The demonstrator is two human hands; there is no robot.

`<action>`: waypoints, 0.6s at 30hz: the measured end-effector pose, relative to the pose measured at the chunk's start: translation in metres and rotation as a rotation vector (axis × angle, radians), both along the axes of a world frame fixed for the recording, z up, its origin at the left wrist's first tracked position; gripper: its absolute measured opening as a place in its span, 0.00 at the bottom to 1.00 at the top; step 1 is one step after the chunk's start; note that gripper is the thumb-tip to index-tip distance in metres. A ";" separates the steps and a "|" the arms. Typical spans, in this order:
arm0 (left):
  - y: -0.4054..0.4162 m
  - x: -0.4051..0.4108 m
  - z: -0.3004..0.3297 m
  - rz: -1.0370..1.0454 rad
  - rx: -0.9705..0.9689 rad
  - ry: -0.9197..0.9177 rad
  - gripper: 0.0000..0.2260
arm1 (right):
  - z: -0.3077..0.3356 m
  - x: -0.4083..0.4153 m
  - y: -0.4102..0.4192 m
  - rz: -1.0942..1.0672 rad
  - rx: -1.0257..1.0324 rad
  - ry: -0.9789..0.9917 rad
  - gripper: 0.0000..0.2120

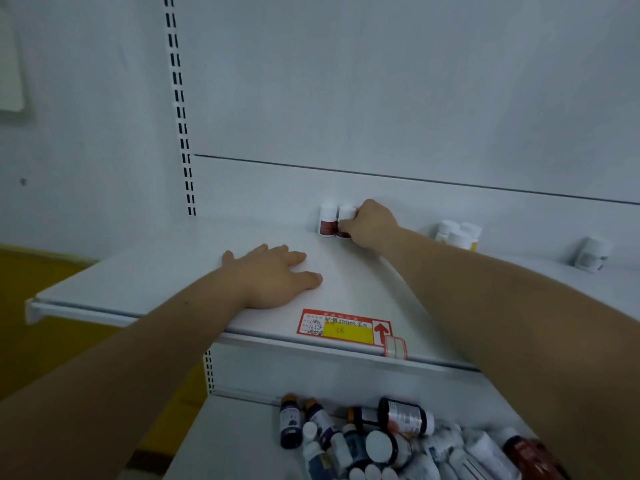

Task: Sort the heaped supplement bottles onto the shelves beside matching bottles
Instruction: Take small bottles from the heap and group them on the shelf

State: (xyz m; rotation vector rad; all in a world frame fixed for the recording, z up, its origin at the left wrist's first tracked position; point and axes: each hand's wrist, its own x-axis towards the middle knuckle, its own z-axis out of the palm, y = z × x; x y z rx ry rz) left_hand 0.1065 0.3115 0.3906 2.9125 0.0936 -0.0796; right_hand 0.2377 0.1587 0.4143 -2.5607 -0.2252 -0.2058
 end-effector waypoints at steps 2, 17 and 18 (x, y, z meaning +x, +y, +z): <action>0.000 -0.001 0.001 -0.001 -0.015 -0.009 0.30 | 0.006 -0.015 -0.005 0.020 -0.030 -0.004 0.20; -0.022 -0.125 0.028 -0.152 -0.274 -0.168 0.27 | 0.022 -0.175 -0.041 0.176 -0.193 -0.097 0.25; -0.028 -0.144 0.025 -0.167 -0.263 -0.183 0.28 | 0.020 -0.187 -0.045 0.198 -0.191 -0.115 0.25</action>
